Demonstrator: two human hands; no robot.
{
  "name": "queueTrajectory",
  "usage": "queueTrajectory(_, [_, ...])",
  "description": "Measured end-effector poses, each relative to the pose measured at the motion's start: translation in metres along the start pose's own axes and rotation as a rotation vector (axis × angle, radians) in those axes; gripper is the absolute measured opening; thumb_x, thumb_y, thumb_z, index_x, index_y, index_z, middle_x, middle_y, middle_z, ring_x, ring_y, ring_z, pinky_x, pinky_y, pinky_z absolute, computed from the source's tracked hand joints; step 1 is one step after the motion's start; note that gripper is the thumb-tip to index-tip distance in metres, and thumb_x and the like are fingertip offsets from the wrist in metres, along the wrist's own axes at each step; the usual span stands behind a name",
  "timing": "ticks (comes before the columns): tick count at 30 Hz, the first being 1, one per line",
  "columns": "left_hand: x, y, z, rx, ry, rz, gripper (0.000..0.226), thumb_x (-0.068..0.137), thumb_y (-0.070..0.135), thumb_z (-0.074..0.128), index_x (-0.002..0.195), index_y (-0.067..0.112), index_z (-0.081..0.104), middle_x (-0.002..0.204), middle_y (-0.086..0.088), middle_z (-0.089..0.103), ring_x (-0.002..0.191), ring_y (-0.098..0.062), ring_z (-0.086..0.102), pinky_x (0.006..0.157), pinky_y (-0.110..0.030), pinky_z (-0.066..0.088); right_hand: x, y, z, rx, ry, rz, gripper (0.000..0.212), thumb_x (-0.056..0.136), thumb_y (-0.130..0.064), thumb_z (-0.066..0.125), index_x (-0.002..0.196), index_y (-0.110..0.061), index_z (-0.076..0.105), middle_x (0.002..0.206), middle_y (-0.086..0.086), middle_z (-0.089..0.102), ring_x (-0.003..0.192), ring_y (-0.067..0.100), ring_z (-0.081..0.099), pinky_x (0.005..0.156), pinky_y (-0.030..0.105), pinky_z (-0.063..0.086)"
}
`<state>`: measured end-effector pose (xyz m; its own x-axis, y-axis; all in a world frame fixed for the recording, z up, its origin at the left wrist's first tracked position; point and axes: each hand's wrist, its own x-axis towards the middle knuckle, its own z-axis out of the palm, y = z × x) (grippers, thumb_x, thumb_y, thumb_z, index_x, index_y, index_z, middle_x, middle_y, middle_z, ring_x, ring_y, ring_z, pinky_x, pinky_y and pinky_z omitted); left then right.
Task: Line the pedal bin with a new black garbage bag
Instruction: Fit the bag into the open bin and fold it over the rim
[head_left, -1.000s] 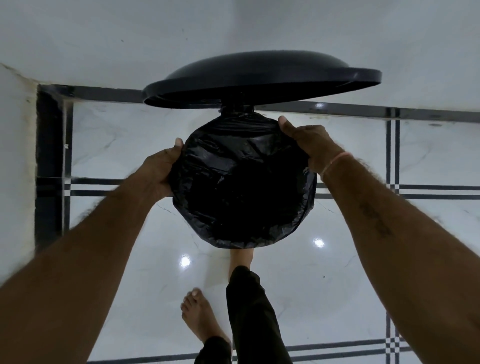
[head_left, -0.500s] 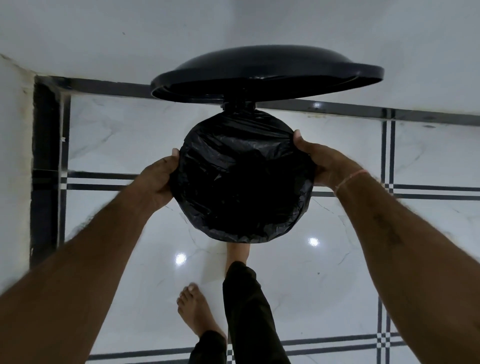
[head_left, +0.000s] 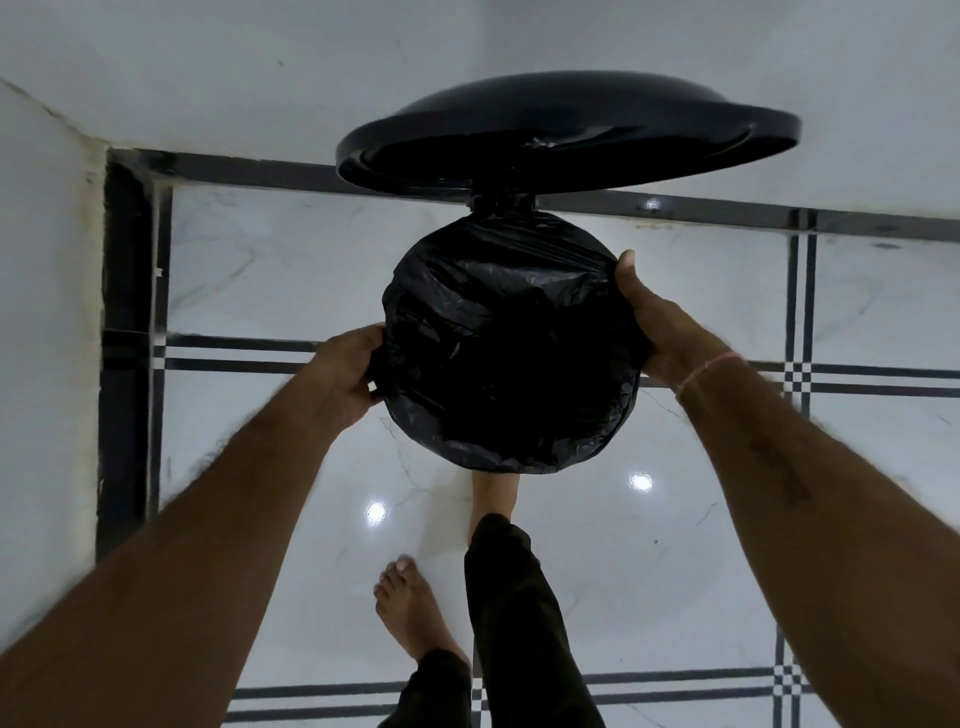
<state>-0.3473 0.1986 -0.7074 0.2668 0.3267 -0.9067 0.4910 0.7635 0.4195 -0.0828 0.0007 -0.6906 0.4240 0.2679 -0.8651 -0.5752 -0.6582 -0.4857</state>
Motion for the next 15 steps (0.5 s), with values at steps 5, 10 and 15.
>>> queueTrajectory(5, [-0.013,-0.013,0.004,0.125,0.036,0.232,0.051,0.109,0.052,0.041,0.097,0.014,0.072,0.074,0.013,0.072,0.071,0.002,0.069,0.067,-0.018,0.058,-0.005,-0.001,0.002,-0.017,0.021,0.015,0.112,0.062,-0.091,0.061,0.134,-0.006,0.068,0.127,0.016,0.076,0.116,0.035,0.074,0.108,0.052,0.056])
queueTrajectory(10, [-0.020,-0.015,0.013,0.130,0.114,0.380,0.056,0.113,0.034,0.038,0.102,-0.017,0.058,0.095,-0.013,0.053,0.089,-0.025,0.049,0.082,-0.037,0.042,-0.009,0.000,0.000,-0.075,0.136,0.008,0.089,0.083,-0.087,0.054,0.122,-0.009,0.073,0.115,0.011,0.078,0.107,0.029,0.075,0.081,0.041,0.064])
queueTrajectory(15, [-0.025,-0.019,0.017,-0.085,0.201,0.242,0.029,0.108,0.036,0.053,0.097,0.012,0.064,0.084,0.000,0.059,0.079,-0.012,0.056,0.085,-0.034,0.048,-0.042,0.037,0.018,-0.021,0.587,-0.310,0.041,0.098,-0.048,0.066,0.107,-0.009,0.075,0.116,0.012,0.074,0.110,0.028,0.071,0.104,0.051,0.057])
